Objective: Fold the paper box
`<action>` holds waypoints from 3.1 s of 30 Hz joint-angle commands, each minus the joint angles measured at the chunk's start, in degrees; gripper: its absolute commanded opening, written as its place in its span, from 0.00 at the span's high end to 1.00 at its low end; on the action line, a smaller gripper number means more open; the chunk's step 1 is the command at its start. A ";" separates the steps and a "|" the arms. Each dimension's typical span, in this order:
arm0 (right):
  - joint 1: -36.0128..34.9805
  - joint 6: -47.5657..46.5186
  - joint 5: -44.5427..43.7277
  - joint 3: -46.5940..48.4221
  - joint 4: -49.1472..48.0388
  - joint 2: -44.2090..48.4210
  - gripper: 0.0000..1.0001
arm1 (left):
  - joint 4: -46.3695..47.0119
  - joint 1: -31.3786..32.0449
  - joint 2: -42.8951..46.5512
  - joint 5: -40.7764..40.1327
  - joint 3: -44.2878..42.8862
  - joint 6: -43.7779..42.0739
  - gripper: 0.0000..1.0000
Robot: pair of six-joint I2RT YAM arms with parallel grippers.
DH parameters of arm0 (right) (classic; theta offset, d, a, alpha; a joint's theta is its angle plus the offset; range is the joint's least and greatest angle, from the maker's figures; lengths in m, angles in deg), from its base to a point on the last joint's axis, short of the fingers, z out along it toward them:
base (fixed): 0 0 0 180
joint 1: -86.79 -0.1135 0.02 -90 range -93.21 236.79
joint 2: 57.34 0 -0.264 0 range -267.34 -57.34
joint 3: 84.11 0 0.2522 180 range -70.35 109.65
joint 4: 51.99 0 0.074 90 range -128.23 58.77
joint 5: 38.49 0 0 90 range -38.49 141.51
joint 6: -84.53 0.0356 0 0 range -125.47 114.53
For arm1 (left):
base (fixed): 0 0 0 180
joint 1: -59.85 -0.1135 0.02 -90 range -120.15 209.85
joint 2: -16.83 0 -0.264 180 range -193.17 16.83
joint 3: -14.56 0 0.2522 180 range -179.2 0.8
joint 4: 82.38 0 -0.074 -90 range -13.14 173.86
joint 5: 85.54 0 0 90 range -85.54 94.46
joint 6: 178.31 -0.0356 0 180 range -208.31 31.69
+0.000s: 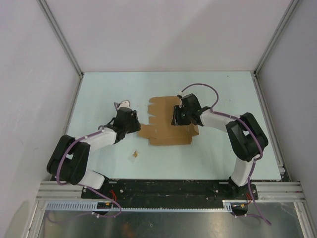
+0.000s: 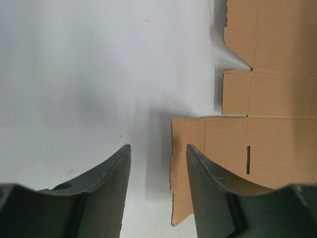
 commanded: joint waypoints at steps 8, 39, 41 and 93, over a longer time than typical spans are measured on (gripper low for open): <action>-0.42 -0.37 -0.97 2.50 0.27 -0.67 0.56 | 4.46 -0.48 -0.34 3.91 0.98 3.11 0.49; -8.94 -1.16 -13.70 27.44 18.89 -11.47 0.38 | 8.42 -0.48 -0.61 11.12 3.35 3.20 1.00; -10.95 -1.17 -17.83 35.08 24.14 -15.94 0.37 | 8.68 -0.48 0.01 11.56 3.87 3.20 1.00; -18.18 7.27 -33.66 71.50 51.16 -40.05 0.58 | 13.08 -0.39 -3.33 12.97 6.43 3.73 1.00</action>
